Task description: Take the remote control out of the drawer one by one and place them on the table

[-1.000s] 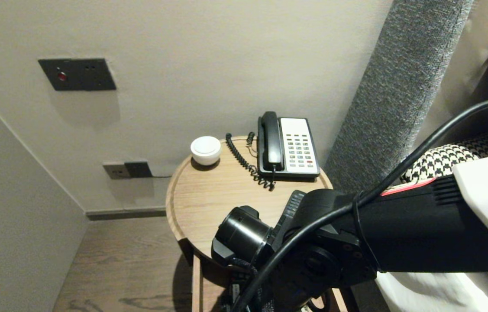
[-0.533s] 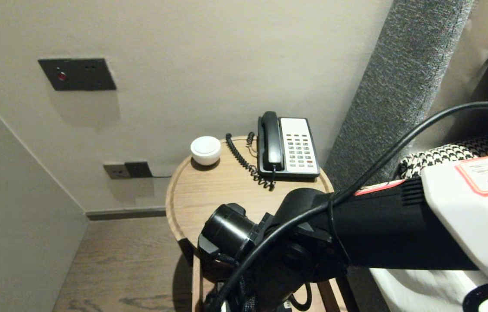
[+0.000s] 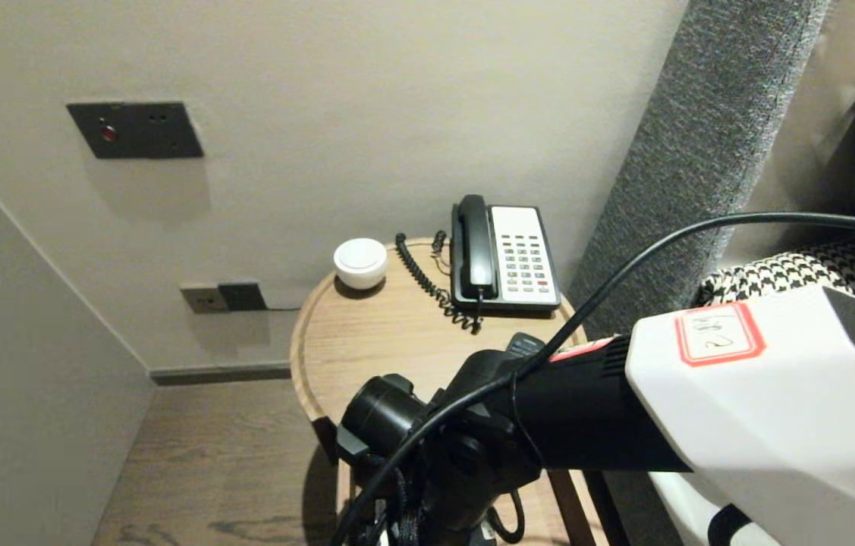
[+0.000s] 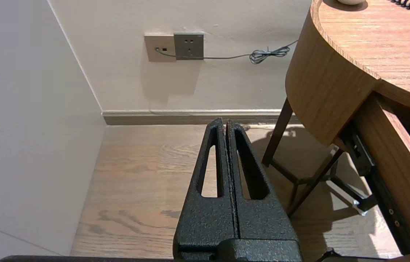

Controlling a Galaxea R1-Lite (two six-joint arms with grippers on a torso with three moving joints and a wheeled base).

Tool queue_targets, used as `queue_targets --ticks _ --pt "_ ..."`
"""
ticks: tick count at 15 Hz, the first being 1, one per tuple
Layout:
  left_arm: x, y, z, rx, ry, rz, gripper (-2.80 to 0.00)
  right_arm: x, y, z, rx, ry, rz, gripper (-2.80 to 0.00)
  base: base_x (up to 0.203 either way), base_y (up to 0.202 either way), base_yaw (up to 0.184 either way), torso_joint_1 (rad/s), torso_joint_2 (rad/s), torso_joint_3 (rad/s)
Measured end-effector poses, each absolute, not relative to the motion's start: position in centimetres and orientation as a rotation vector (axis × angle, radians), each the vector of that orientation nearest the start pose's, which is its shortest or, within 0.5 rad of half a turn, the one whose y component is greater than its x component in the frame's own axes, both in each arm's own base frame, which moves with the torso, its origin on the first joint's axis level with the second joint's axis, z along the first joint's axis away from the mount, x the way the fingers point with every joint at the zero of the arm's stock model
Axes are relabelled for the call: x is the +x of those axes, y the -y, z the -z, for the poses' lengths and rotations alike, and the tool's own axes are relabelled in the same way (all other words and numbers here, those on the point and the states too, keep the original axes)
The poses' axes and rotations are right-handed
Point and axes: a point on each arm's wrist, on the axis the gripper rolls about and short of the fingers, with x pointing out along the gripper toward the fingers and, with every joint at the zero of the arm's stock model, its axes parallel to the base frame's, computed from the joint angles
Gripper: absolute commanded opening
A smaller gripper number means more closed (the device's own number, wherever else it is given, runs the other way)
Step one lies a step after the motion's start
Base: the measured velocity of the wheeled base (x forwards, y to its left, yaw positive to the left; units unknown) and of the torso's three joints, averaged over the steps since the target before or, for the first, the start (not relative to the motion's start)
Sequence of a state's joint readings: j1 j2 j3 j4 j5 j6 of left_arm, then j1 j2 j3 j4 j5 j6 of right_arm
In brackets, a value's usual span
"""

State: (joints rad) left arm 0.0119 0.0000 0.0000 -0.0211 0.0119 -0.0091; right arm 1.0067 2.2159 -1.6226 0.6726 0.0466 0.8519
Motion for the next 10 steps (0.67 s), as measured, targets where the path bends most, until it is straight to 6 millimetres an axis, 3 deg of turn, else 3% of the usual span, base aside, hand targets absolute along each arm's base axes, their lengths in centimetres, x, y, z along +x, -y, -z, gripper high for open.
queue_targets --ticks 10 --pt "-2.28 0.00 -7.76 -0.010 0.021 -0.024 -2.80 22.17 -33.71 -9.55 -0.013 -1.491 -0.207 0.00 0.000 0.000 0.000 0.000 0.00 0.000"
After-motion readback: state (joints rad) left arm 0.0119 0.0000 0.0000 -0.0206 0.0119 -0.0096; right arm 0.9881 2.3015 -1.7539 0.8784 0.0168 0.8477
